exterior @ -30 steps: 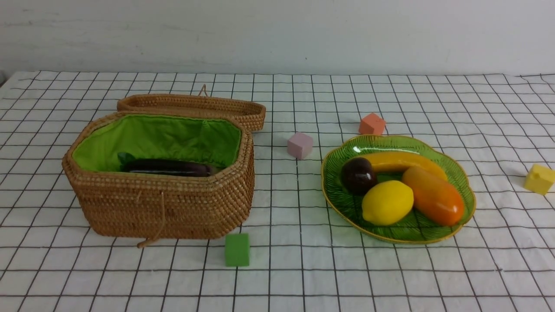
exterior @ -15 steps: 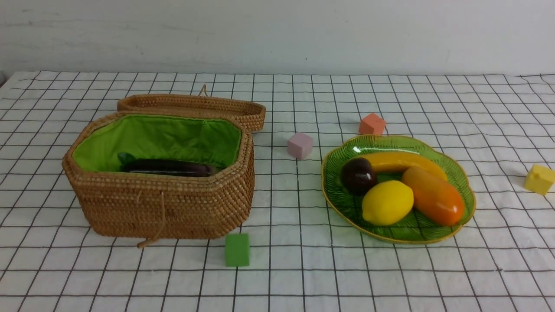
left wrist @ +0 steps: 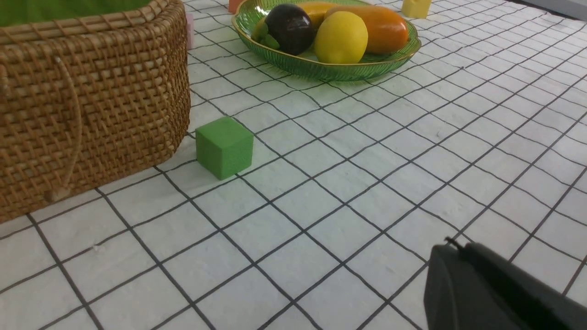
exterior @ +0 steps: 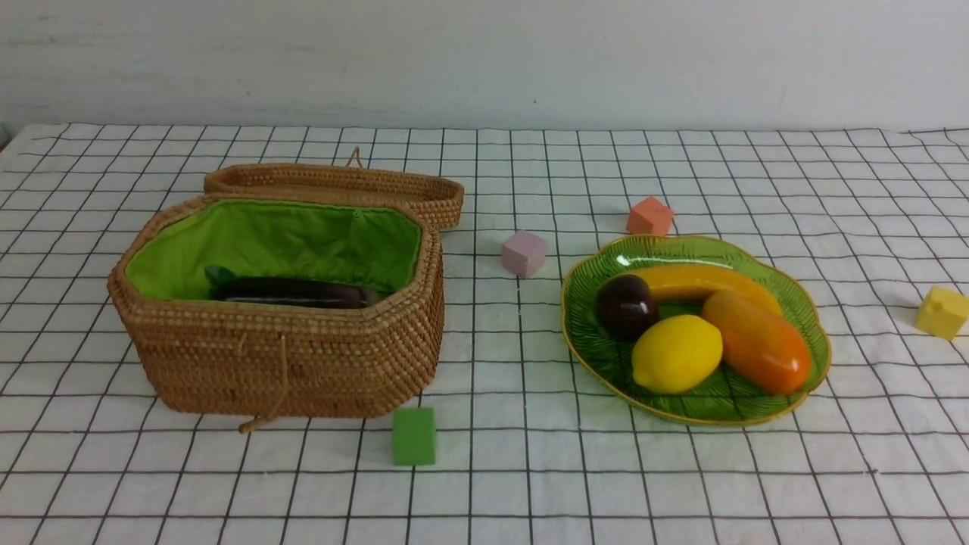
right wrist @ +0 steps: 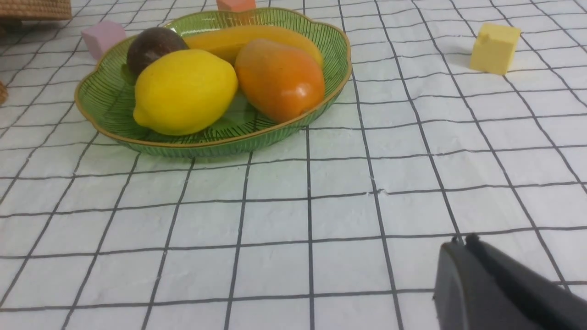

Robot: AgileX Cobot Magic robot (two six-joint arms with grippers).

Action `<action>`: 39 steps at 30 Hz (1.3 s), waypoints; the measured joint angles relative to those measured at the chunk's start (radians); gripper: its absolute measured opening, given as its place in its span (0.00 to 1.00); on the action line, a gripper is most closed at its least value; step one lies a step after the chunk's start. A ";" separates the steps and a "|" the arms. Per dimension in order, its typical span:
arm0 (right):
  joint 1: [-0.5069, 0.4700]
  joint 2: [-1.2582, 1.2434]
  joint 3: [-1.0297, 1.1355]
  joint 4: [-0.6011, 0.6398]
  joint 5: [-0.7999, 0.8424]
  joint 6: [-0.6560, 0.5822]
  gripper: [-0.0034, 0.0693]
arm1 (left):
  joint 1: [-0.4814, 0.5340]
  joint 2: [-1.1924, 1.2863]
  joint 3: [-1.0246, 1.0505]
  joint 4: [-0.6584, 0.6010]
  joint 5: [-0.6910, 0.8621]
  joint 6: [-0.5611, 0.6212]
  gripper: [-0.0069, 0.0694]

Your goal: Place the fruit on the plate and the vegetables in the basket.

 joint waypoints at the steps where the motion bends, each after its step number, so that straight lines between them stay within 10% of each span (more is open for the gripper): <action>1: 0.000 0.000 0.000 0.000 0.001 0.000 0.04 | 0.000 0.000 0.000 0.000 0.003 0.000 0.08; 24: 0.000 0.000 0.000 0.000 0.001 0.000 0.04 | 0.004 0.000 0.004 0.039 -0.041 0.000 0.09; 32: 0.000 0.000 0.000 0.000 0.003 0.000 0.05 | 0.334 0.000 0.014 0.029 -0.273 0.000 0.07; 39: 0.000 0.000 0.000 0.000 0.003 0.005 0.05 | 0.530 0.000 0.037 -0.054 0.039 -0.018 0.07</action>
